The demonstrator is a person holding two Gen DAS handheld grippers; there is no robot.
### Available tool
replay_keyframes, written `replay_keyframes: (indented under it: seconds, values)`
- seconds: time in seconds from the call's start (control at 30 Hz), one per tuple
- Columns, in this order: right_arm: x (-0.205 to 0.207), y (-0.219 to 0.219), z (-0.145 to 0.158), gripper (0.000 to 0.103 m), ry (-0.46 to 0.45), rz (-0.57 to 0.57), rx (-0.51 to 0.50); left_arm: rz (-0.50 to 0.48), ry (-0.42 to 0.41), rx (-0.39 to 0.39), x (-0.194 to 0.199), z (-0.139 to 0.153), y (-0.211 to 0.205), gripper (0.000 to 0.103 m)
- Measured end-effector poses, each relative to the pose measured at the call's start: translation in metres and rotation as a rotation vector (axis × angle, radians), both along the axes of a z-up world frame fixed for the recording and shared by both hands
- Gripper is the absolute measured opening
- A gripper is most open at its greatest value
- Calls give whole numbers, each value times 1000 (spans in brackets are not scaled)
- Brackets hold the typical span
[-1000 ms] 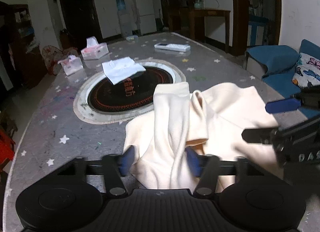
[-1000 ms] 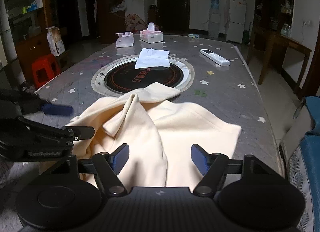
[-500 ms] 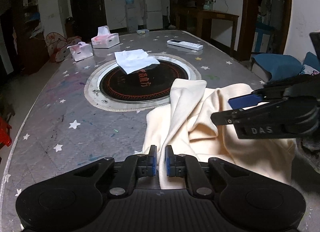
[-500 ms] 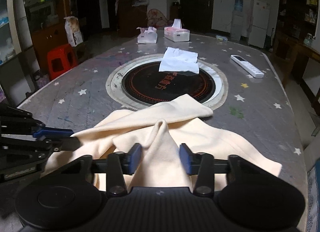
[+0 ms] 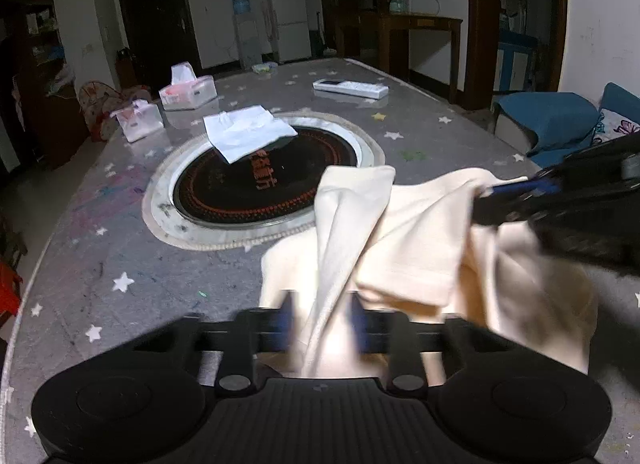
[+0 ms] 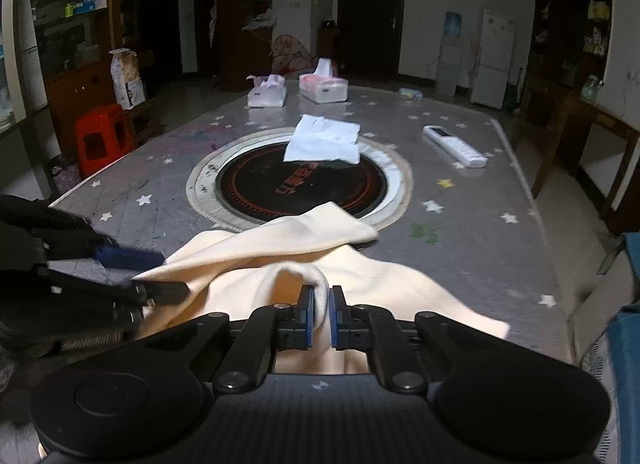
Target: Fold clothes
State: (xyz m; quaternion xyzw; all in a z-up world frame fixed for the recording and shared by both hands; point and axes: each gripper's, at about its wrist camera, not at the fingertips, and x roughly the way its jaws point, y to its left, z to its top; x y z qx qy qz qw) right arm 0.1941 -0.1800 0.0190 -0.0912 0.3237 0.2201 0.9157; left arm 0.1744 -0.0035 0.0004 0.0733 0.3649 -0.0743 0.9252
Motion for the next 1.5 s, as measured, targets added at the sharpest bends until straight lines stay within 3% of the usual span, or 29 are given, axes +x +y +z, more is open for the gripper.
replay_keyframes:
  seconds: [0.13, 0.4, 0.57, 0.67, 0.73, 0.77, 0.9, 0.97, 1.0, 1.03, 1.23, 1.5]
  values:
    - [-15, -18, 13, 6, -35, -34, 5, 24, -22, -20, -11, 6, 9, 4]
    - [-61, -63, 46, 6, -126, -123, 69, 92, -99, -71, -54, 35, 39, 1]
    - [-100, -89, 61, 6, -172, -171, 110, 93, -104, -85, -71, 41, 47, 2]
    - [-123, -103, 61, 6, -181, -195, 128, 46, -101, -68, -72, 40, 35, 11]
    - [-138, -113, 57, 6, -172, -216, 136, 22, -101, -28, -66, 35, 23, 37]
    - [-145, -118, 54, 6, -163, -227, 138, 10, -101, -7, -62, 32, 17, 44]
    - [-165, -133, 40, 6, -117, -271, 147, 7, -66, -12, -45, 20, 14, 49]
    - [-170, -140, 32, 6, -91, -293, 153, 7, -48, -16, -37, 14, 12, 48]
    - [-172, -142, 28, 6, -81, -302, 155, 7, -38, -19, -32, 11, 12, 32]
    - [-173, -144, 25, 6, -71, -313, 156, 7, -29, -21, -28, 8, 11, 7]
    - [-182, -155, 17, 6, -63, -358, 167, 25, -45, -61, -37, 14, 20, 2]
    - [-204, -168, 34, 6, -129, -372, 180, 97, -129, -175, -112, 67, 63, 2]
